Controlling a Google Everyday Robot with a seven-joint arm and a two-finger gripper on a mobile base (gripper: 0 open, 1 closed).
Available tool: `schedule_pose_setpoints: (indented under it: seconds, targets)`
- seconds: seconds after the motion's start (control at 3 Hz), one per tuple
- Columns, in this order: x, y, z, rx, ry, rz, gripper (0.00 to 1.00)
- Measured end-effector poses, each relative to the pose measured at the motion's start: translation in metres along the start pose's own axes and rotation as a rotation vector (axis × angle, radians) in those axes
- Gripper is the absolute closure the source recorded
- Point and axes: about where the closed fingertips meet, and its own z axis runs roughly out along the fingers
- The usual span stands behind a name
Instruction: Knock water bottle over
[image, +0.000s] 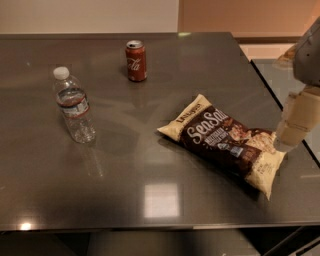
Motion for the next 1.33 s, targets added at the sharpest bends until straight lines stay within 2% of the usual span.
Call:
schedule_pose_setpoints:
  seconds: [0.33,0.67,1.33]
  targets:
    - [0.000,0.000,0.000,0.000,0.000,0.000,0.00]
    - [-0.017,-0.005,0.007,-0.007,-0.048,-0.016,0.00]
    - [-0.109,-0.018,0.047,-0.063,-0.268,-0.082,0.00]
